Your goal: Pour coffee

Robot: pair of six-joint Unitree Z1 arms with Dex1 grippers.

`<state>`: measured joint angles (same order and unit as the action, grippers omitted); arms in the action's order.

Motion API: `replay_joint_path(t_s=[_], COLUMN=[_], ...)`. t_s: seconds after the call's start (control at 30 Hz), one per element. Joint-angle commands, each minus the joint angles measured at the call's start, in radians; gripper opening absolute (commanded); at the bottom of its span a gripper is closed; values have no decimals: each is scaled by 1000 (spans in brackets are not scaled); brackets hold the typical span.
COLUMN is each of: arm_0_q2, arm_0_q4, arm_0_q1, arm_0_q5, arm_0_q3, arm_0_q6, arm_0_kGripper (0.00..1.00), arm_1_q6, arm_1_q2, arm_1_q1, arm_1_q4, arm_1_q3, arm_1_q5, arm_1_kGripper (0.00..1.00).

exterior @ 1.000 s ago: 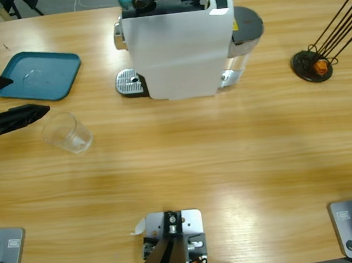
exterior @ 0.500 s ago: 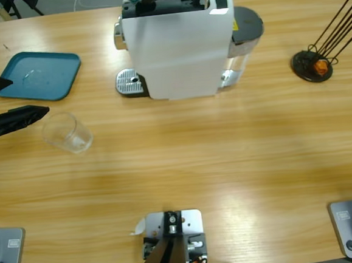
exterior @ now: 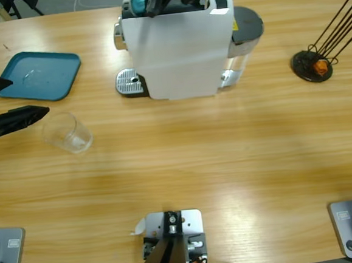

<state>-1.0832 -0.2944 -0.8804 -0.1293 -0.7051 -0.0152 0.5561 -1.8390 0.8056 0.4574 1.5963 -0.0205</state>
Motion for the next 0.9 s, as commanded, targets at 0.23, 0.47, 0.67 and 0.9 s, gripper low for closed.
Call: replay_joint_path(t_s=[0.23,0.47,0.67,0.9], arm_0_q2=[23,19,13,20], arm_0_q4=[-1,2,6,6], arm_0_q1=[-8,-8,-8,-8], arm_0_q5=[-3,-1,-1,-1], arm_0_q3=[50,58,53,42], arm_0_q6=[-20,-26,-26,-26], arm_0_kGripper=[1000,1000,1000,1000], arm_1_q6=[-21,-27,-40,-147], arm_1_q2=[-7,40,76,168], arm_1_q1=[-3,-2,18,90], arm_1_q4=[-67,-103,-109,-108], arm_1_q3=[-91,-133,-124,-123], arm_1_q5=[72,90,83,-2], arm_1_kGripper=[947,952,792,0])
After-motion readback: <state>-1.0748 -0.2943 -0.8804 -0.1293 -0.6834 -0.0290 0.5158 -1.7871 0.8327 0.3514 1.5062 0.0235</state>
